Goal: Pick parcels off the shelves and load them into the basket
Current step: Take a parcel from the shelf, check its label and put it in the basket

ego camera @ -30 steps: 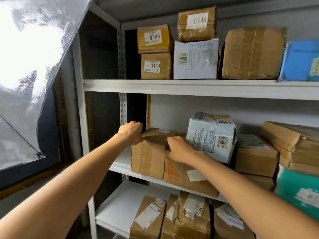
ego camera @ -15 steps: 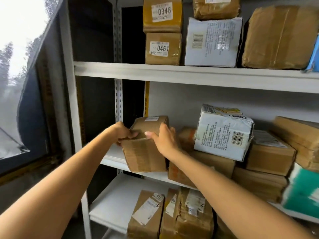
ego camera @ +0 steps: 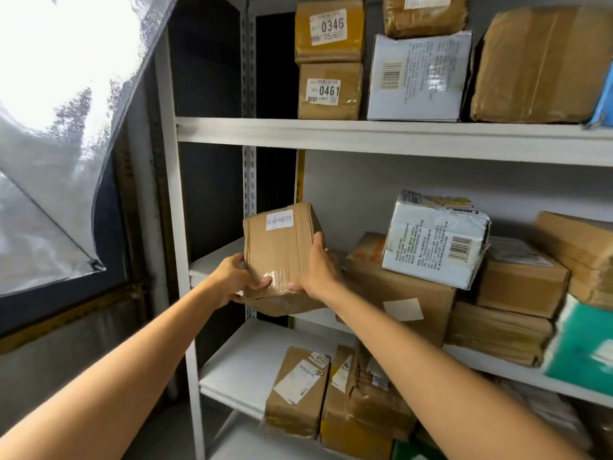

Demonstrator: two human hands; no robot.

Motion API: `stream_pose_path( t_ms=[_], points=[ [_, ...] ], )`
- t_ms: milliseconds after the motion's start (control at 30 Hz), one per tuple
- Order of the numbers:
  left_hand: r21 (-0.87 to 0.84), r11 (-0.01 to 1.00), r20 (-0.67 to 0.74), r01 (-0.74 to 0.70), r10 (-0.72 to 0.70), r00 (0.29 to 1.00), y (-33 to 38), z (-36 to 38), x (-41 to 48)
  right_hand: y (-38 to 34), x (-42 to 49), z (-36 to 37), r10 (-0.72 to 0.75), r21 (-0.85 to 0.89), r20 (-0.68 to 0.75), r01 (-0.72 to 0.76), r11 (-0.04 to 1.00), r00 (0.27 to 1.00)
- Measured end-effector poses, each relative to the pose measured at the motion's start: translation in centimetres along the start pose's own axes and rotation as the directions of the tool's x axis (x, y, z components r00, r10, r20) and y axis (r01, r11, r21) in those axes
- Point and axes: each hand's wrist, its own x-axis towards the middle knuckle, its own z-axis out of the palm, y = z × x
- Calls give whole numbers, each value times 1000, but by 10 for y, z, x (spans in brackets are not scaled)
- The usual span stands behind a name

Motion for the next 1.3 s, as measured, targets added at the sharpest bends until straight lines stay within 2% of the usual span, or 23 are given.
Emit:
stream_pose_path(
  t_ms=[133, 267, 400, 500, 733, 867, 967, 1033, 1200, 1300],
  points=[
    [-126, 992, -34, -21, 17, 999, -17, 1, -6, 9, -13, 10, -42, 95, -69, 49, 994, 997],
    [-73, 991, -68, -114, 109, 992, -26, 1, -29, 19, -32, 14, -60, 186, -27, 64, 981, 998],
    [-6, 991, -120, -132, 131, 984, -33, -2, -61, 25, -56, 15, -114, 251, -9, 113, 961, 993],
    [25, 991, -111, -134, 136, 984, -33, 3, -92, 28, -80, 11, -103, 311, 15, 93, 946, 995],
    [40, 996, -108, -78, 82, 991, -65, 40, -164, 65, -146, 0, -100, 268, 21, 90, 959, 995],
    [18, 1000, -53, -13, 14, 998, -104, 81, -202, 109, -186, -4, -23, 280, 118, -11, 960, 993],
    [-14, 997, -16, 77, -77, 997, -133, 125, -219, 150, -221, -8, 97, 309, 168, -146, 940, 981],
    [-45, 995, 39, 91, -89, 995, -146, 159, -226, 182, -244, -13, 178, 349, 174, -230, 909, 968],
    [-31, 999, 206, 30, -23, 978, -162, 259, -227, 263, -300, -56, 356, 373, 48, -347, 860, 933],
    [22, 1000, 359, -2, -6, 933, -161, 335, -227, 312, -338, -96, 461, 329, -97, -408, 852, 882]
  ],
)
